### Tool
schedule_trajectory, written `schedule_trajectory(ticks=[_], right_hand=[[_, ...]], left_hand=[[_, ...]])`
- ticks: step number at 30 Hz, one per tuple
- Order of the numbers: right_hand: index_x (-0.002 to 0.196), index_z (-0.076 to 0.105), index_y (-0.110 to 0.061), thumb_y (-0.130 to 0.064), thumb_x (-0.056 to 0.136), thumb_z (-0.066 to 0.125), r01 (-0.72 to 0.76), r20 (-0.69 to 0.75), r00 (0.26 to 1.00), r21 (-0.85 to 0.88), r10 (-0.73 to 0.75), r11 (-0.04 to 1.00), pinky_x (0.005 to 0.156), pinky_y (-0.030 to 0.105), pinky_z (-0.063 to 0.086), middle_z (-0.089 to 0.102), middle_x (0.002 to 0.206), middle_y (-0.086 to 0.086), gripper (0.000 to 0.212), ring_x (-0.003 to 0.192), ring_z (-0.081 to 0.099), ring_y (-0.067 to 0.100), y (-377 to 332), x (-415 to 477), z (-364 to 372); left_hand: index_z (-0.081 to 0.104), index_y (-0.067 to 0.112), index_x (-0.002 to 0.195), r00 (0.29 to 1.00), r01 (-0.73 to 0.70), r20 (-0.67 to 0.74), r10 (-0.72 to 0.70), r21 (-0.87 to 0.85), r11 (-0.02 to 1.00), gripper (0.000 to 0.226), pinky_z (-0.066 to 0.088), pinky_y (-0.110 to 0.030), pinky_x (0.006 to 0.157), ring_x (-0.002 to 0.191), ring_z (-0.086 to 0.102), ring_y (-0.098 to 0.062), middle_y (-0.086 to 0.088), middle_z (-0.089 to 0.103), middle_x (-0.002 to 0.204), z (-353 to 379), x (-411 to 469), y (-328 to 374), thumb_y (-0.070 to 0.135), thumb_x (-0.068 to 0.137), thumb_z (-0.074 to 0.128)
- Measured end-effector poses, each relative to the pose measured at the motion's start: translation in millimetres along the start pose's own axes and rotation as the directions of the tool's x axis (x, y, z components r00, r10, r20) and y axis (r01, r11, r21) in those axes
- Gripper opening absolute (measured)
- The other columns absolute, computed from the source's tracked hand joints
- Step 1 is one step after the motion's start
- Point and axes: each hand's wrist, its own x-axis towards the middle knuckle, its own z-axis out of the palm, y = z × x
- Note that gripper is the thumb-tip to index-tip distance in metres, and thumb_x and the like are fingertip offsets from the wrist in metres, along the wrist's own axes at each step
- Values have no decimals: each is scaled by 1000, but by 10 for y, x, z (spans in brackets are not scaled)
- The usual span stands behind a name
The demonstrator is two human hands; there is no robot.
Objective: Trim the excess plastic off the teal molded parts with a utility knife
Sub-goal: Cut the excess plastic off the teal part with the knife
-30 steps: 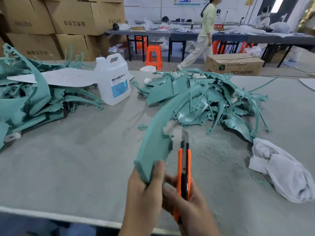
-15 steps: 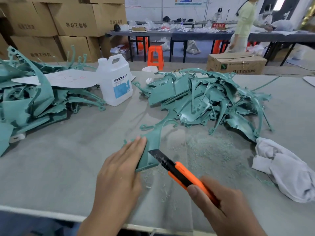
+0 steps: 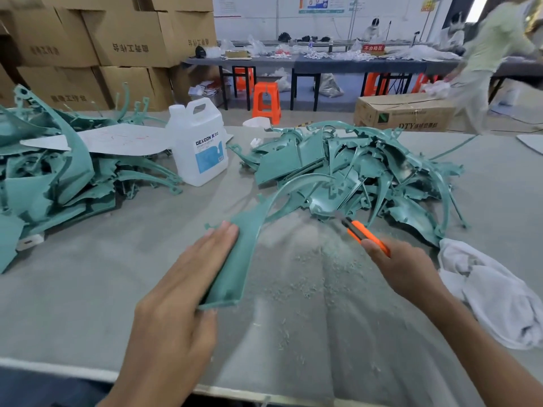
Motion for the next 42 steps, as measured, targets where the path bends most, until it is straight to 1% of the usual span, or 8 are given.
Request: schedule_trajectory(ticks=[4,9,15,18,27,30,33,42], right_hand=[[82,56,-29,-60,95,45,36,-57,998,421,-13,907,41,36,51,62,58,1,35,45,57,17,-124,-92,-34],[83,58,-33,-54,95,47,328,-84,936,565,-342,758,41,28,48,65,67,-5,27,45,56,11,-575,-422,-144],[77,51,-41,-63,95,42,473,-22,863,383,-505,793,43,27,46,63,63,-6,29,45,56,11,-767,-572,-270],[75,49,-36,-56,95,44,450,-79,888,341,-452,825,48,43,49,59,59,4,28,44,54,18,-733,-448,-253],[81,56,-18,-56,99,38,176,-41,983,-71,-179,982,51,33,44,60,63,5,46,55,57,24,-202,327,-312],[87,58,-25,-55,98,43,90,-59,995,145,-82,985,55,43,57,65,62,3,36,55,62,26,-105,259,-210],[88,54,-45,-57,96,45,146,-125,987,474,-98,868,42,32,50,70,69,-3,17,48,62,17,-265,9,-166],[105,55,-38,-62,94,42,418,-17,862,590,-507,691,48,31,50,68,82,0,29,51,60,18,-759,-803,-215]], left_hand=[[44,26,147,992,123,13,-124,40,992,81,28,-25,118,140,42,-5,16,44,149,263,173,-210,-8,73,47],[50,18,146,988,137,65,-143,80,987,76,35,-37,117,139,44,-14,2,51,148,628,323,-444,-13,77,51],[52,18,144,994,86,54,-92,105,991,74,38,-32,113,139,45,-14,2,51,149,730,412,-435,-15,77,52],[52,15,144,998,47,47,-52,104,993,73,36,-30,115,137,47,-17,-1,52,148,676,376,-361,-13,77,50],[50,12,144,995,-101,-21,101,40,994,78,38,-40,115,140,45,-14,-1,51,148,407,180,-236,-19,73,48],[49,15,144,997,-57,-49,59,34,998,75,33,-32,118,141,43,-11,1,51,148,378,199,-264,-14,75,47],[49,16,145,999,8,-33,-7,30,1000,75,35,-36,117,141,43,-11,2,50,148,426,183,-323,-13,77,48],[55,12,141,999,-32,-16,34,83,996,74,41,-40,111,136,49,-16,1,54,145,558,133,-416,-15,72,51]])
